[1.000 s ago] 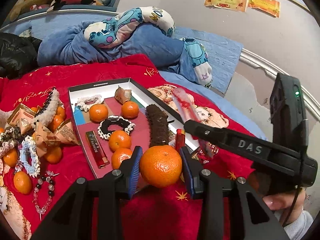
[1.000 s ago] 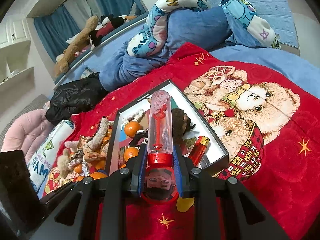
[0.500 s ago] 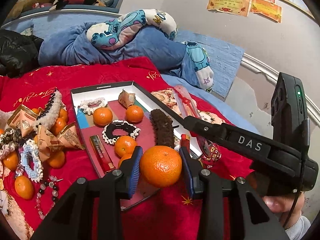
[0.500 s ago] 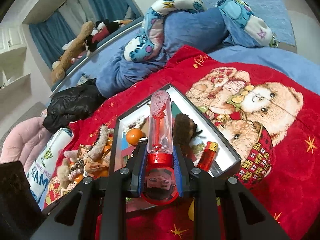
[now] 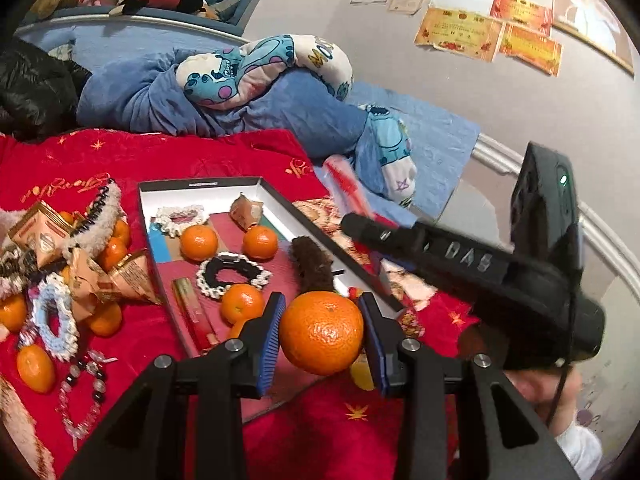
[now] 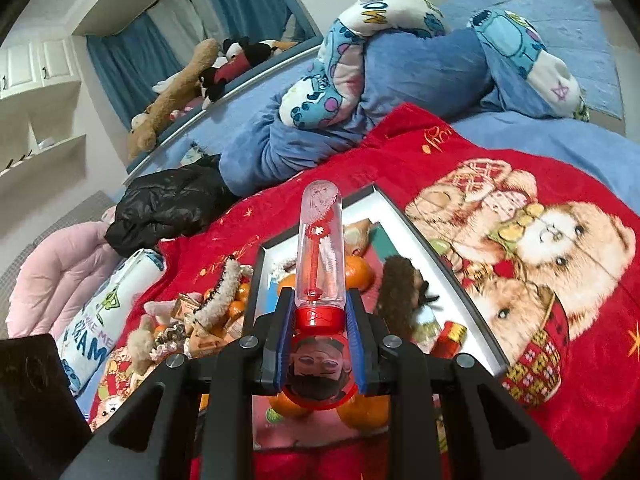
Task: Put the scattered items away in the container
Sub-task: 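Lower the orange into the box with the left gripper while the right gripper lowers the tube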
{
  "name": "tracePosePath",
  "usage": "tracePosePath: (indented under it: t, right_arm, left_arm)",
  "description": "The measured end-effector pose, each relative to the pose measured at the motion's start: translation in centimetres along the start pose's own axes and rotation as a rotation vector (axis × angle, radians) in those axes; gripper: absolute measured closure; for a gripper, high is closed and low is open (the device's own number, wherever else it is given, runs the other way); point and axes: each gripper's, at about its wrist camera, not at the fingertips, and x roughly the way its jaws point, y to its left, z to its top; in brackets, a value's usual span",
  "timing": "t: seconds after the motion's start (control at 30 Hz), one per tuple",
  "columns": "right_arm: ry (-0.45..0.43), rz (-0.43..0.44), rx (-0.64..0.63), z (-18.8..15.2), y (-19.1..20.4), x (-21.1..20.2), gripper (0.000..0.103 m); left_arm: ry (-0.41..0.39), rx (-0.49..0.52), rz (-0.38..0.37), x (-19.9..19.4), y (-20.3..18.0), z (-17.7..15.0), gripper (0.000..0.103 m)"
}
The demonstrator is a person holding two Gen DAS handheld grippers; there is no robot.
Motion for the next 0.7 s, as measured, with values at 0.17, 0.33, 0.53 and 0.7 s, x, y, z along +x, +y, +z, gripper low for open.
tracePosePath:
  t: [0.17,0.33,0.53,0.7]
  right_arm:
    - [0.02,0.042,0.019,1.0,-0.7,1.2,0.079]
    - [0.087,0.06,-0.023,1.3,-0.8,2.7,0.079]
    - [0.074,0.049,-0.016,2.1,-1.0,4.2,0.079]
    - [0.091,0.053,0.01,3.2,-2.0,5.9,0.079]
  left_arm:
    - [0.012,-0.013,0.076,1.2,1.3,0.6,0.064]
    - [0.032,-0.001,0.195,2.6,1.5,1.9,0.064]
    - [0.031,0.0,0.213,4.5,2.3,4.2,0.064]
    - [0.078,-0.022,0.181,8.7,3.6,6.3,0.064]
